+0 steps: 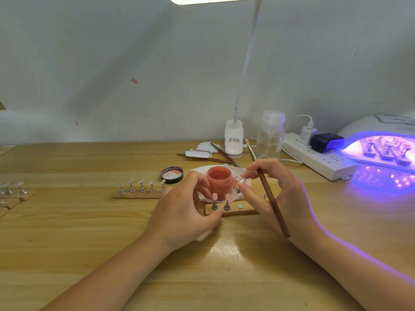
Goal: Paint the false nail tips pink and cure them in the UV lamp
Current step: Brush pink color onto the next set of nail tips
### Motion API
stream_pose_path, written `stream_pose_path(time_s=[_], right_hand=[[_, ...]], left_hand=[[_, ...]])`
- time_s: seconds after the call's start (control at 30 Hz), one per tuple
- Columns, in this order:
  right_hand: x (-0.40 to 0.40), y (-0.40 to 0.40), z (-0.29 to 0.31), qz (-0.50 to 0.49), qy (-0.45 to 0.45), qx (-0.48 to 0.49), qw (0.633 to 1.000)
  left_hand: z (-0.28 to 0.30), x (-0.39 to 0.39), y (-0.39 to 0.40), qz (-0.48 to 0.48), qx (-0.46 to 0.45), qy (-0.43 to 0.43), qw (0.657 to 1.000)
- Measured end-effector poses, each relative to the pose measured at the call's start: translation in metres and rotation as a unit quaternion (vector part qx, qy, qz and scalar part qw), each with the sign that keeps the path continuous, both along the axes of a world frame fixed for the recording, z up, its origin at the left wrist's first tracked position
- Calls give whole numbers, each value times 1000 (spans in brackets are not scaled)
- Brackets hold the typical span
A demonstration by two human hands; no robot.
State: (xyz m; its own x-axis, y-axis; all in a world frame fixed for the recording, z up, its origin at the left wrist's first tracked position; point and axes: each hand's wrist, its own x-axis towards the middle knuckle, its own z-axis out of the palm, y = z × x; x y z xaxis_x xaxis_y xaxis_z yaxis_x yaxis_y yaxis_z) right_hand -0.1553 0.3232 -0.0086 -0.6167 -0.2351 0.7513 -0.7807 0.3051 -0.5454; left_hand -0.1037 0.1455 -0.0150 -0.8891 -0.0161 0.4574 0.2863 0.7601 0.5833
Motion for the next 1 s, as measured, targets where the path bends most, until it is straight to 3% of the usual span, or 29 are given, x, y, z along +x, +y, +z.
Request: stream_pose_path(time_s=[0.13, 0.23, 0.43, 0.63, 0.87, 1.0], right_hand=[[11, -9, 0, 16, 18, -24, 999], [20, -18, 0, 48, 10, -44, 998], [25, -27, -3, 78, 46, -31, 995], [22, -23, 3, 68, 10, -79, 994], [3, -12, 27, 63, -125, -145, 979], [-18, -18, 43, 33, -166, -84, 982]], left_hand=[[5, 3, 2, 18, -62, 132, 989], [5, 3, 6, -8, -73, 183, 980], [3, 2, 7, -14, -36, 185, 982], [3, 0, 4, -24, 29, 195, 980], [3, -4, 0, -27, 127, 147, 981], [4, -6, 1, -20, 158, 122, 980]])
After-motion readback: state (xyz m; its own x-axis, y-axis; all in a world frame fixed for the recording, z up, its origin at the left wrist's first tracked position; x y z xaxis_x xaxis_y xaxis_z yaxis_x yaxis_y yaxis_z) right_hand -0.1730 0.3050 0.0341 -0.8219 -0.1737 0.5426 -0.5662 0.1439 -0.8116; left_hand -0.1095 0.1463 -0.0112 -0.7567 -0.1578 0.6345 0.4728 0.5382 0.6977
